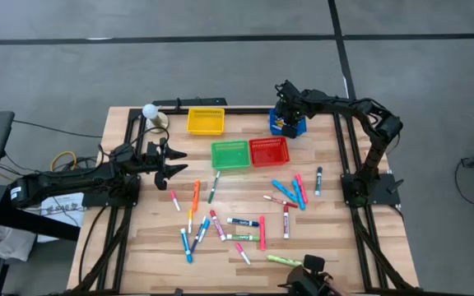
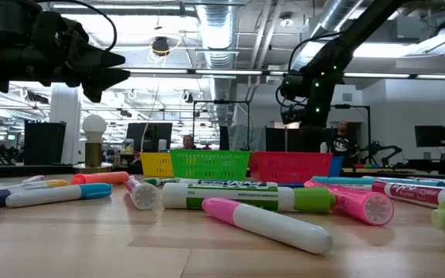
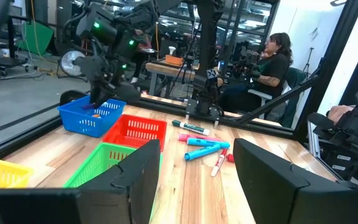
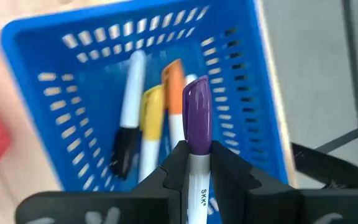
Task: Pick & Place Markers
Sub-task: Put the violet highlighter pen into the blue bin
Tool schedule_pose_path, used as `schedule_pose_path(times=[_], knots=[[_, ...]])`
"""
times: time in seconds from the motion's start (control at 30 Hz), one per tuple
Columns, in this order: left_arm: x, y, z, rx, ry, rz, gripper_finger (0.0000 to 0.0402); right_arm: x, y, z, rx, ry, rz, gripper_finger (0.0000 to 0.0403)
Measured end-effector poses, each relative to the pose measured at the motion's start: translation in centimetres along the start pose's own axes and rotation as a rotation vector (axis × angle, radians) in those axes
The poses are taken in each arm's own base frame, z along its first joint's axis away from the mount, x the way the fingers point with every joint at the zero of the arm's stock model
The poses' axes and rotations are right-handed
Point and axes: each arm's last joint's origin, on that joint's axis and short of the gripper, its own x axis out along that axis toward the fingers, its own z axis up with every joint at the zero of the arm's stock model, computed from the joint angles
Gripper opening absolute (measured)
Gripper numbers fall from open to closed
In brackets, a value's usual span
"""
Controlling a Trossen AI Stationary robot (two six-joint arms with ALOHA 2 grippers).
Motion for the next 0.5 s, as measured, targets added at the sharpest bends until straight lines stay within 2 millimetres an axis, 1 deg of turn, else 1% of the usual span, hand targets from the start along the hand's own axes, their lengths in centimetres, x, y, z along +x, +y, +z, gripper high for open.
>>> schedule_pose_path(times=[0.23, 0.5], knots=[[0.0, 0.0, -0.01, 0.0, 0.001, 0.0, 0.0204, 0.54, 0.39, -0.42, -0.027, 0.002, 0.007, 0.0048], [0.0, 0.07, 0.0, 0.0, -0.003, 0.022, 0.0204, 0.62, 0.48, -0.46, -0.025, -0.006, 0.02, 0.0065]])
